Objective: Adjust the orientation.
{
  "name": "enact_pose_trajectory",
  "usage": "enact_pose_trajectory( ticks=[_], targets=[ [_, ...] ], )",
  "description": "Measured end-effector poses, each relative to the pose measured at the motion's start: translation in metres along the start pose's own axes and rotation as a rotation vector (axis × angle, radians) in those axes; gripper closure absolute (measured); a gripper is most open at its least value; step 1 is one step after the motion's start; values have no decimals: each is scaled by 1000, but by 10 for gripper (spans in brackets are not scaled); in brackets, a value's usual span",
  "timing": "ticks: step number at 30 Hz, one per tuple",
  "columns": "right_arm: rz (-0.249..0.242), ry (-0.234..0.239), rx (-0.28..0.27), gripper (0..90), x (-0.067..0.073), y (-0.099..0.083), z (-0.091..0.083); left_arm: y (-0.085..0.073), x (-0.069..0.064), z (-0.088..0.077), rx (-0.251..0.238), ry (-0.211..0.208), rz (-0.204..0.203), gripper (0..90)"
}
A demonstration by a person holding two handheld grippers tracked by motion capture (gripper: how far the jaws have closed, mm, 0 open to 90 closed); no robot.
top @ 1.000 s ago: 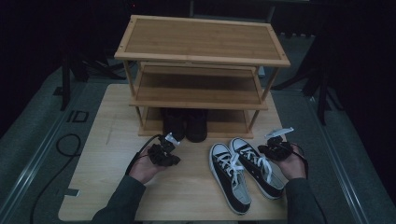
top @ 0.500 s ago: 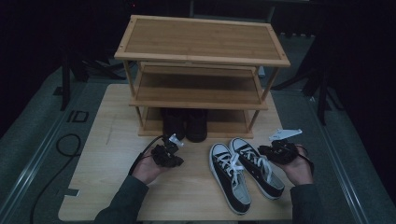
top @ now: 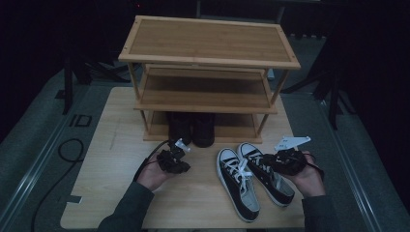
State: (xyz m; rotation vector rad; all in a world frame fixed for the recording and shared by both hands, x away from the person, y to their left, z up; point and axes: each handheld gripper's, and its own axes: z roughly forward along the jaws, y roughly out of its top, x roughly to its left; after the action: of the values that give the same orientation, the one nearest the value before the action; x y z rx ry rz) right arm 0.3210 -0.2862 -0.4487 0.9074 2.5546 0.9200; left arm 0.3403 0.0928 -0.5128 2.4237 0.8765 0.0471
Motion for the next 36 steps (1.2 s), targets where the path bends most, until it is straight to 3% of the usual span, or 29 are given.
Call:
enact_pose_trajectory(
  ticks=[9,19,28,36],
  targets=[
    [-37,45,18,726,15,-1,-2,0,0,1,6,0,3,818],
    [-55,50,50,655,32,-2,-4,1,-1,3,6,-7,4,813],
    [-67,93,46,721,41,-2,0,0,0,3,9,-7,5,810],
    [-74,120,43,712,48,0,5,0,0,4,11,-9,3,806]
  ],
)
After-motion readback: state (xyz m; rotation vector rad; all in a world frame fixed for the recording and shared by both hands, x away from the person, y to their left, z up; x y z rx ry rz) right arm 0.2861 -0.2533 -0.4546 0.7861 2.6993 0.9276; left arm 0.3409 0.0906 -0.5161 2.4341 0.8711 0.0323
